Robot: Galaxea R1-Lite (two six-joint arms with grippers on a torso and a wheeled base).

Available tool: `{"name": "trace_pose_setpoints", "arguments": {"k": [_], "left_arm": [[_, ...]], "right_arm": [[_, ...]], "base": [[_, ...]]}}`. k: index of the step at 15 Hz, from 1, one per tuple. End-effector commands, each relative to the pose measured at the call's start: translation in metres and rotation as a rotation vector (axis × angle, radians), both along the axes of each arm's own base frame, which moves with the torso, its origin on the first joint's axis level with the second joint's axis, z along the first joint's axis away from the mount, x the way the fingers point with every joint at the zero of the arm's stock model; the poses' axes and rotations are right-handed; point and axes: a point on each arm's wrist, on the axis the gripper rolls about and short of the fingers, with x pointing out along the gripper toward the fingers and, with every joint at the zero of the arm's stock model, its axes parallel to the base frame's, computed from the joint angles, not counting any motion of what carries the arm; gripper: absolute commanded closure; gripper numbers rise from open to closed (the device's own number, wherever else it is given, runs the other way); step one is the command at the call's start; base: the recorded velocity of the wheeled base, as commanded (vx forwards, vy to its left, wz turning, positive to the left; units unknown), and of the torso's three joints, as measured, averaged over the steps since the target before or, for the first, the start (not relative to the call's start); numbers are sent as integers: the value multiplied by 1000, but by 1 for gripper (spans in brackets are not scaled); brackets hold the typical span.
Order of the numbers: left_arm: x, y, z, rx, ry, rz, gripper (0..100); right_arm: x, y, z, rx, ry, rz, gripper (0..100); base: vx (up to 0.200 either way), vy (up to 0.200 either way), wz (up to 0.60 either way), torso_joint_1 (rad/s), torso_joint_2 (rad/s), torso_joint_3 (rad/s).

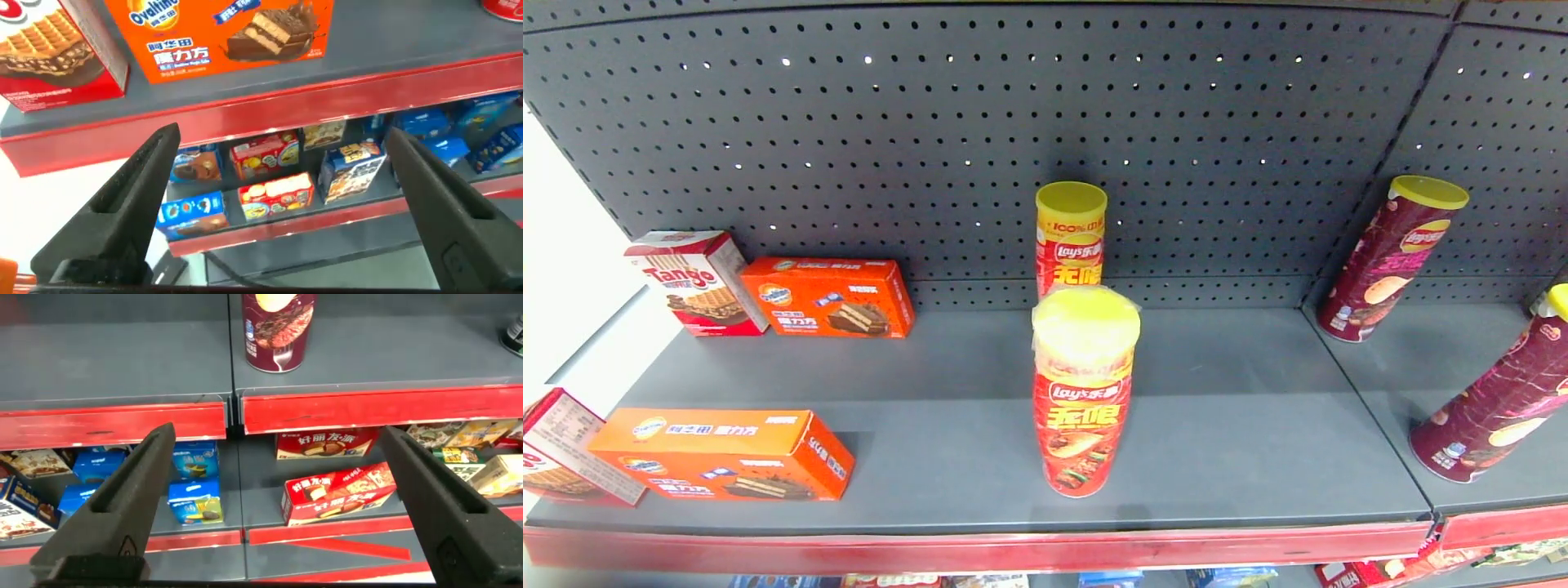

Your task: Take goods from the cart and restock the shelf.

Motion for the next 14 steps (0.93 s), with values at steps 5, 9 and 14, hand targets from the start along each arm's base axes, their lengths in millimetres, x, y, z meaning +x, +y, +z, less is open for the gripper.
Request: {"name": "trace_pose_setpoints", "arguments": {"k": [5, 9, 14], "left_arm": [[-7, -3, -2, -23, -85, 153, 0], [-7, -3, -2, -16, -87, 151, 0], [-7, -5, -2, -12, -85, 39, 0]], "right_arm": [[0, 0, 0, -1, 1, 0, 0], [0, 0, 0, -1, 1, 0, 0], [0, 0, 0, -1, 1, 0, 0]], "base": [[0, 0, 0, 0, 0, 0], [0, 0, 0, 0, 0, 0], [0, 0, 0, 0, 0, 0]]}}
